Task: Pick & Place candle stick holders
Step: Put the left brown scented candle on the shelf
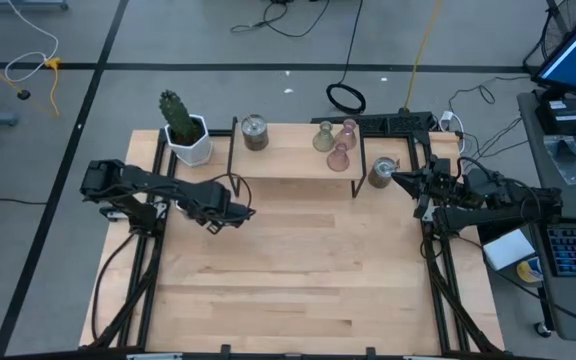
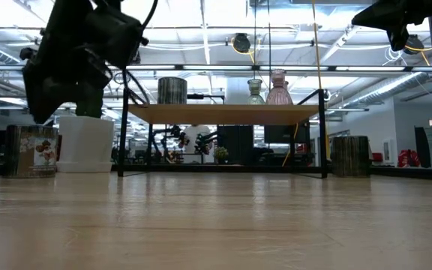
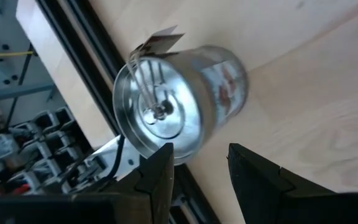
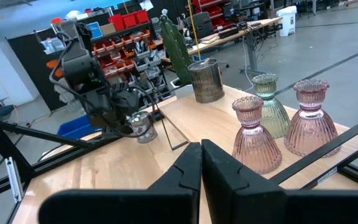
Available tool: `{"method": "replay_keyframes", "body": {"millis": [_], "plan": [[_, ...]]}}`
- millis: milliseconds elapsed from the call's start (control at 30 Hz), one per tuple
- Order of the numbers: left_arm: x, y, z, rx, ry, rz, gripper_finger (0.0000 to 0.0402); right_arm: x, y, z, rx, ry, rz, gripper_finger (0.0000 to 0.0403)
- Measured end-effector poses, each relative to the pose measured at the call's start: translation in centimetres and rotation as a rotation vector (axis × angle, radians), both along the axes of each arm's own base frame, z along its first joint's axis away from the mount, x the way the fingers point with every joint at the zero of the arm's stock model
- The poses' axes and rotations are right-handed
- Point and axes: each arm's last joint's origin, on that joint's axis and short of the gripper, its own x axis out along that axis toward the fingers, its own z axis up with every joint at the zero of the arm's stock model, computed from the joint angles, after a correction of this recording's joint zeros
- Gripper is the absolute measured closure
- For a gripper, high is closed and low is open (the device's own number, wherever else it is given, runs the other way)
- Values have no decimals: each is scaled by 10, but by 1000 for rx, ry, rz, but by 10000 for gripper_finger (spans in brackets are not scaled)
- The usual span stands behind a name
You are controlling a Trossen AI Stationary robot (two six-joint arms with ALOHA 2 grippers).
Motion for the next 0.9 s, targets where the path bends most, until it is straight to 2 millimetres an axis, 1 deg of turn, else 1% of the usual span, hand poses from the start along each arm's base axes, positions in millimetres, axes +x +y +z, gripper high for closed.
{"method": "replay_keyframes", "body": {"millis": [167,333,633,900], "plan": [[-7,2,-9,-2,47,1,247,0,0,0,0,0,0,399],[-10,4,-13,-5,62,5,247,0,0,0,0,0,0,399],[-2,6,-18,-23,-17,-53,247,0,0,0,0,0,-1,399],[-5,8,-16,27,14,-65,247,0,0,0,0,0,-1,399]]}}
